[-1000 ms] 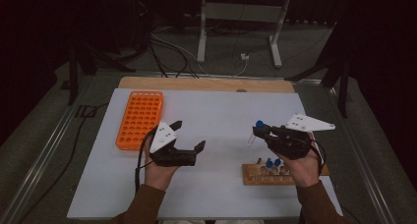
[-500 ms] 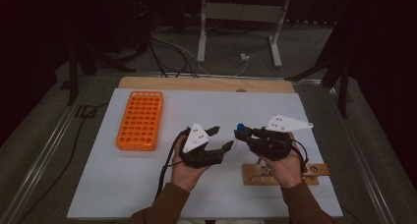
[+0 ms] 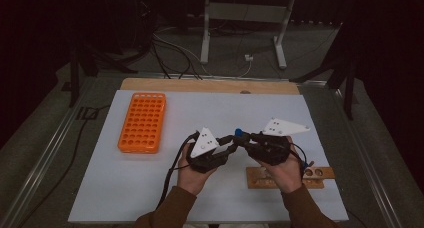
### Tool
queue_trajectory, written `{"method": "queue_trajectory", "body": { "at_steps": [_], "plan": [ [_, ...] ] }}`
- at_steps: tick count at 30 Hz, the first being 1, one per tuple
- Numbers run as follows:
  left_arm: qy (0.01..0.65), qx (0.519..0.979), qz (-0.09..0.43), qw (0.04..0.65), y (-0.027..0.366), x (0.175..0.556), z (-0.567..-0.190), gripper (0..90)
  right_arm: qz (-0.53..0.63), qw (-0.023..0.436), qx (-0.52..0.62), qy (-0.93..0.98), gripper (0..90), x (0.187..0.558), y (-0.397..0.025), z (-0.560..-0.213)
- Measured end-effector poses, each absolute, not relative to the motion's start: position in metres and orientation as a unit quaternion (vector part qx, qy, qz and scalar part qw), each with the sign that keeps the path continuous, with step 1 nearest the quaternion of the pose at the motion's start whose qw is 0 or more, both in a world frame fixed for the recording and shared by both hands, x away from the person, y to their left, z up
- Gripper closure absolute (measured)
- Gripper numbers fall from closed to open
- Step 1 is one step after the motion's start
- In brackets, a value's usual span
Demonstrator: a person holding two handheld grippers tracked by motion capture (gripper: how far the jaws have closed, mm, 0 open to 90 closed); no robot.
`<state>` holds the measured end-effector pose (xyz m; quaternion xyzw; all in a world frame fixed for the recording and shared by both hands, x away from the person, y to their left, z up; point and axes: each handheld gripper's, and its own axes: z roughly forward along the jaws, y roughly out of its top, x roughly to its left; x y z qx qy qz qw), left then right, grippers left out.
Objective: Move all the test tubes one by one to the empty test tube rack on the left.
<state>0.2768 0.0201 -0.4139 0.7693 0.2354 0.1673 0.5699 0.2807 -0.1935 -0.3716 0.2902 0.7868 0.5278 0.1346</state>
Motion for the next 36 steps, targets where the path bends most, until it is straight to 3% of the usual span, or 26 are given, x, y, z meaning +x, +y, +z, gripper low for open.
{"method": "queue_trajectory", "body": {
  "at_steps": [6,12,14,15,24,36],
  "plan": [
    [0.225,0.771,0.168,0.572,0.019,0.276,-0.415,78.3,0.529,0.131,0.289,0.787,76.5,0.281,-0.194,-0.373],
    [0.243,0.766,0.176,0.569,0.027,0.280,-0.416,78.4,0.542,0.140,0.296,0.774,50.3,0.280,-0.206,-0.369],
    [0.249,0.763,0.177,0.570,0.030,0.281,-0.416,78.4,0.539,0.142,0.298,0.775,47.0,0.280,-0.208,-0.368],
    [0.253,0.762,0.178,0.568,0.032,0.282,-0.416,78.4,0.532,0.157,0.305,0.774,38.4,0.278,-0.213,-0.369],
    [0.289,0.749,0.191,0.565,0.061,0.287,-0.419,78.4,0.530,0.198,0.340,0.751,16.9,0.272,-0.249,-0.377],
    [0.331,0.724,0.213,0.566,0.107,0.289,-0.427,78.4,0.518,0.241,0.377,0.729,1.8,0.267,-0.286,-0.384]
  ]
}}
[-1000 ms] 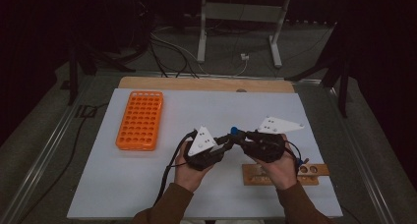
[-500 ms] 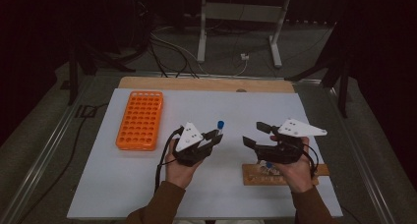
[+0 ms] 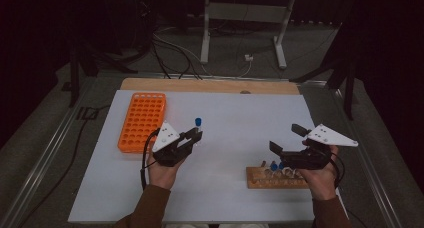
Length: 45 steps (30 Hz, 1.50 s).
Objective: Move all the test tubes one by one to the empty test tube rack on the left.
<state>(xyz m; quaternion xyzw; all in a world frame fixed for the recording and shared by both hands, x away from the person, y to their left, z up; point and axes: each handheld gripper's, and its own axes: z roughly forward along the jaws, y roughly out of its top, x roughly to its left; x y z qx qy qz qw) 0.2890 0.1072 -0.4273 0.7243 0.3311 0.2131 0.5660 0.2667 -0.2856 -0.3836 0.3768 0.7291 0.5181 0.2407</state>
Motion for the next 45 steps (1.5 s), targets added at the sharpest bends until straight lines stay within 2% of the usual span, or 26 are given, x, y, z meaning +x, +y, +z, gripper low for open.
{"method": "queue_trajectory", "body": {
  "at_steps": [16,35,45],
  "plan": [
    [0.365,0.704,0.247,0.556,0.147,0.294,-0.439,78.3,0.527,0.249,0.388,0.714,0.2,0.261,-0.301,-0.381],
    [0.432,0.686,0.310,0.497,0.194,0.298,-0.466,78.4,0.533,0.249,0.395,0.706,0.2,0.259,-0.308,-0.383],
    [0.457,0.682,0.313,0.478,0.206,0.300,-0.479,78.3,0.536,0.248,0.398,0.702,0.2,0.258,-0.311,-0.383]
  ]
}}
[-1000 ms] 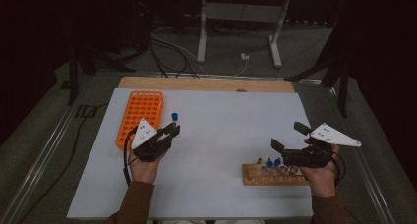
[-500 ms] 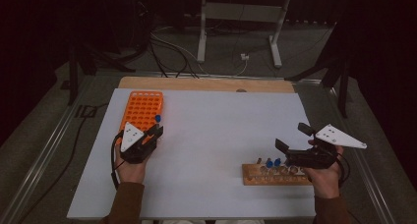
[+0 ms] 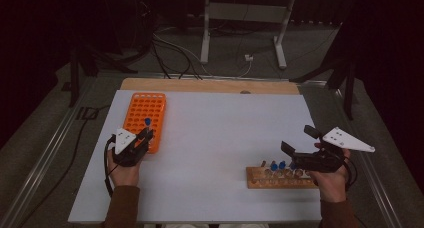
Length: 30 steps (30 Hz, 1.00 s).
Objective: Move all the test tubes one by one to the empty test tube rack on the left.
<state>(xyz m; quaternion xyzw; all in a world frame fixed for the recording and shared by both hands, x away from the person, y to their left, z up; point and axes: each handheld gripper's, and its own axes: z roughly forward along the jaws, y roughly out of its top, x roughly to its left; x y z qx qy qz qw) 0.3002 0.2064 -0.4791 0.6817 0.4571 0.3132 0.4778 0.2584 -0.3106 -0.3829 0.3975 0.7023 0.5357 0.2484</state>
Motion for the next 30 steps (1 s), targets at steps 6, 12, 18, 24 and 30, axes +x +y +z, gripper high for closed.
{"method": "queue_trajectory", "body": {
  "at_steps": [6,12,18,24,30],
  "plan": [
    [0.465,0.693,0.303,0.460,0.209,0.301,-0.489,78.3,0.535,0.247,0.400,0.702,0.2,0.257,-0.313,-0.384],
    [0.464,0.714,0.299,0.431,0.204,0.300,-0.495,78.5,0.534,0.247,0.402,0.702,0.2,0.257,-0.315,-0.385],
    [0.467,0.716,0.296,0.426,0.205,0.299,-0.496,78.6,0.532,0.247,0.402,0.703,0.2,0.256,-0.316,-0.386],
    [0.470,0.727,0.289,0.409,0.203,0.301,-0.502,78.6,0.531,0.250,0.404,0.701,0.6,0.255,-0.319,-0.386],
    [0.473,0.724,0.284,0.415,0.205,0.301,-0.504,78.5,0.529,0.248,0.405,0.703,0.7,0.254,-0.325,-0.387]
  ]
}}
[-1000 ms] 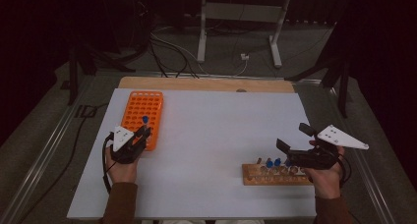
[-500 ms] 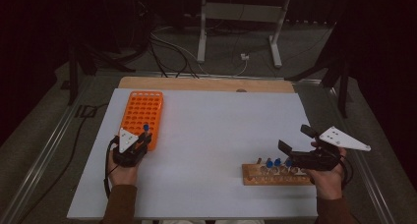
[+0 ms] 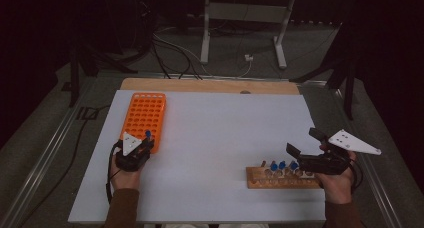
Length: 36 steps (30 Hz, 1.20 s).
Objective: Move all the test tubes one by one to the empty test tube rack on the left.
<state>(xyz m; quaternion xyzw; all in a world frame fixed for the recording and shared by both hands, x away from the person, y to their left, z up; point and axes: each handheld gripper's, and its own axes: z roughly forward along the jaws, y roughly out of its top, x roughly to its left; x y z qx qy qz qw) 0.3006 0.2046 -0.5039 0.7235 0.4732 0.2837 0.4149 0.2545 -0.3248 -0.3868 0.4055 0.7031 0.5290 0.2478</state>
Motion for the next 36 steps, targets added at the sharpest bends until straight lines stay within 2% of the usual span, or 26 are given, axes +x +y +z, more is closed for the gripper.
{"method": "queue_trajectory", "body": {
  "at_steps": [5,10,12,14,15,16,18,21,22,23,24,26,27,30,33,36],
  "plan": [
    [0.477,0.721,0.277,0.419,0.205,0.301,-0.504,77.2,0.525,0.245,0.407,0.706,0.7,0.255,-0.329,-0.389],
    [0.478,0.716,0.273,0.430,0.205,0.298,-0.500,60.9,0.521,0.244,0.409,0.708,0.7,0.255,-0.333,-0.390],
    [0.477,0.712,0.273,0.438,0.207,0.296,-0.497,59.8,0.520,0.246,0.410,0.708,0.7,0.255,-0.334,-0.390],
    [0.477,0.707,0.269,0.447,0.209,0.294,-0.493,52.1,0.520,0.248,0.410,0.707,0.7,0.255,-0.337,-0.390],
    [0.475,0.708,0.268,0.449,0.210,0.292,-0.491,52.1,0.520,0.248,0.411,0.706,0.7,0.255,-0.338,-0.390],
    [0.475,0.707,0.268,0.449,0.211,0.290,-0.489,48.2,0.520,0.250,0.411,0.706,0.7,0.254,-0.341,-0.390],
    [0.471,0.706,0.255,0.464,0.214,0.287,-0.485,48.0,0.519,0.251,0.411,0.706,0.7,0.254,-0.341,-0.390],
    [0.471,0.695,0.254,0.481,0.218,0.281,-0.480,37.7,0.514,0.253,0.413,0.708,0.7,0.253,-0.344,-0.391],
    [0.472,0.691,0.257,0.483,0.219,0.279,-0.478,37.7,0.514,0.254,0.414,0.707,0.7,0.252,-0.346,-0.391],
    [0.472,0.687,0.259,0.488,0.220,0.277,-0.477,30.7,0.511,0.253,0.418,0.707,0.7,0.251,-0.349,-0.393],
    [0.475,0.682,0.261,0.492,0.221,0.275,-0.477,30.7,0.511,0.253,0.418,0.707,0.7,0.251,-0.349,-0.393],
    [0.477,0.676,0.265,0.495,0.223,0.272,-0.476,19.3,0.510,0.252,0.421,0.706,0.8,0.249,-0.353,-0.397],
    [0.479,0.674,0.269,0.494,0.223,0.271,-0.476,16.8,0.510,0.252,0.421,0.707,2.7,0.248,-0.355,-0.398],
    [0.481,0.665,0.273,0.502,0.225,0.269,-0.474,14.0,0.510,0.250,0.420,0.708,3.1,0.246,-0.358,-0.401],
    [0.487,0.659,0.277,0.501,0.226,0.269,-0.473,2.3,0.507,0.247,0.418,0.712,3.9,0.241,-0.360,-0.407],
    [0.491,0.657,0.282,0.497,0.227,0.269,-0.473,1.9,0.503,0.246,0.419,0.715,5.1,0.239,-0.360,-0.410]
  ]
}}
